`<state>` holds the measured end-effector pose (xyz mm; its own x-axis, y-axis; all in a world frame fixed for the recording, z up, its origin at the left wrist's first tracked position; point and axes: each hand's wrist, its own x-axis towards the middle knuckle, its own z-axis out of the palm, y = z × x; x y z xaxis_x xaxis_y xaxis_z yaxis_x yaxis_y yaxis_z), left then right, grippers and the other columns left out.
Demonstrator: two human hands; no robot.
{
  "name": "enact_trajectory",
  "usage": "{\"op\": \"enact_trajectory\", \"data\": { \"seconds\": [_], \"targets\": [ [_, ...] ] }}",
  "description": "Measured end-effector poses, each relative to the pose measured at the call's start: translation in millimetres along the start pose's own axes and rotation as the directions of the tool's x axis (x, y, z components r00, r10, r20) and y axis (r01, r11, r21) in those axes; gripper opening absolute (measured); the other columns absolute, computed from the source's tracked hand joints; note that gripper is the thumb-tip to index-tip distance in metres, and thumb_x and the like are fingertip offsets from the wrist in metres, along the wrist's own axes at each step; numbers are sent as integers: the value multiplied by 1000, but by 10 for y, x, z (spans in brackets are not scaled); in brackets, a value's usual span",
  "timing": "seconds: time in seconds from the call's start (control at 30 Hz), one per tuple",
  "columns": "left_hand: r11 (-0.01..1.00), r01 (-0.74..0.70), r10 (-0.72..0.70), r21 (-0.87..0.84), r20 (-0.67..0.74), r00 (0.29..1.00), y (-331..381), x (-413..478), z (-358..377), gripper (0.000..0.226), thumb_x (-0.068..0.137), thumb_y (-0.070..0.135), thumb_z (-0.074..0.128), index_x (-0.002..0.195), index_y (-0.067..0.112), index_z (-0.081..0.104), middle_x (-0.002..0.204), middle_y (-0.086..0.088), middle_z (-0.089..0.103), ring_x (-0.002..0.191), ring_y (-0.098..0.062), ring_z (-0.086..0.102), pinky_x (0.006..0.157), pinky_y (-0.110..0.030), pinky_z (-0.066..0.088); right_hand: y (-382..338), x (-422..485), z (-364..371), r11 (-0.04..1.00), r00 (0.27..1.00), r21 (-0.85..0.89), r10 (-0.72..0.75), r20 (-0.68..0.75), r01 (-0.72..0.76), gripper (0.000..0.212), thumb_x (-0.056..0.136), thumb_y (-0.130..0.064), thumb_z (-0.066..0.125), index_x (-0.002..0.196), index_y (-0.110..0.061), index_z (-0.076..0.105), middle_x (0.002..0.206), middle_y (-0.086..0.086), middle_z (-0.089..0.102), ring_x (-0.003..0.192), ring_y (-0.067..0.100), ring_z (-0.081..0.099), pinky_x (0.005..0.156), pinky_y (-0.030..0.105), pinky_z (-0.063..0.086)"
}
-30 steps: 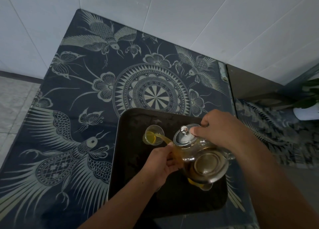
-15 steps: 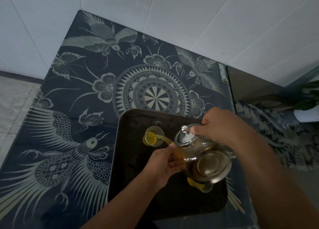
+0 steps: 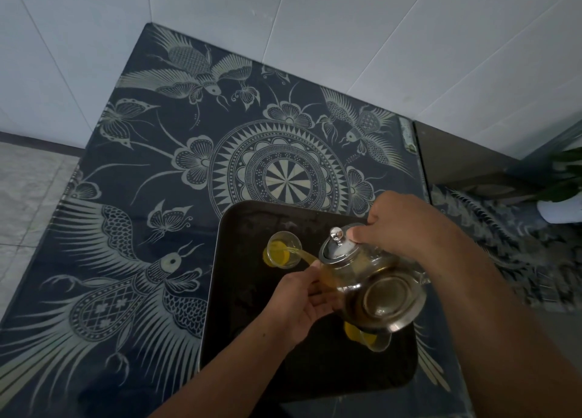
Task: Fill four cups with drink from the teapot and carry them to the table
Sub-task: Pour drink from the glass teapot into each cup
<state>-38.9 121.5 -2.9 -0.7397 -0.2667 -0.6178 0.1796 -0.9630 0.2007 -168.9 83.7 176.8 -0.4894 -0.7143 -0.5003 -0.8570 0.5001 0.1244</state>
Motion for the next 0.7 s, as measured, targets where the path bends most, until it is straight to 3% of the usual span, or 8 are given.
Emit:
{"op": "enact_trajectory", "data": {
  "seconds": [0.13,0.3,0.5,0.7],
  "targets": [
    [1000,1,0,-28,18,1000,3,-22,-1,35,105,28,52,110,5,78,117,-24,76,96,-32,78,77,-38,63,-35,3,-15,1000,1000,-18,5,-11,-5,53,80,-57,71,63,-15,43,64,1,49,62,20,53,59,30,39],
    [999,6,-4,-39,48,999,0,-44,5,36,105,28,52,121,3,73,122,-25,74,104,-34,76,83,-40,62,-95,-8,-72,999,1000,-48,16,-19,-17,49,79,-58,72,70,-13,54,71,3,59,69,22,61,63,32,46],
    [999,6,-4,-41,60,998,17,-60,-10,37,107,28,49,125,2,69,119,-23,76,102,-32,78,79,-38,63,-144,-13,-83,998,999,-49,28,-32,-29,51,78,-57,74,62,-14,50,61,0,53,56,18,54,53,29,36],
    [1000,-7,7,-12,62,998,40,-59,-8,37,108,28,49,121,2,71,115,-23,77,95,-30,78,75,-37,63,-151,-76,-84,998,998,-56,20,-68,-24,49,79,-57,73,67,-15,50,66,0,56,60,18,55,53,29,35]
  ]
}}
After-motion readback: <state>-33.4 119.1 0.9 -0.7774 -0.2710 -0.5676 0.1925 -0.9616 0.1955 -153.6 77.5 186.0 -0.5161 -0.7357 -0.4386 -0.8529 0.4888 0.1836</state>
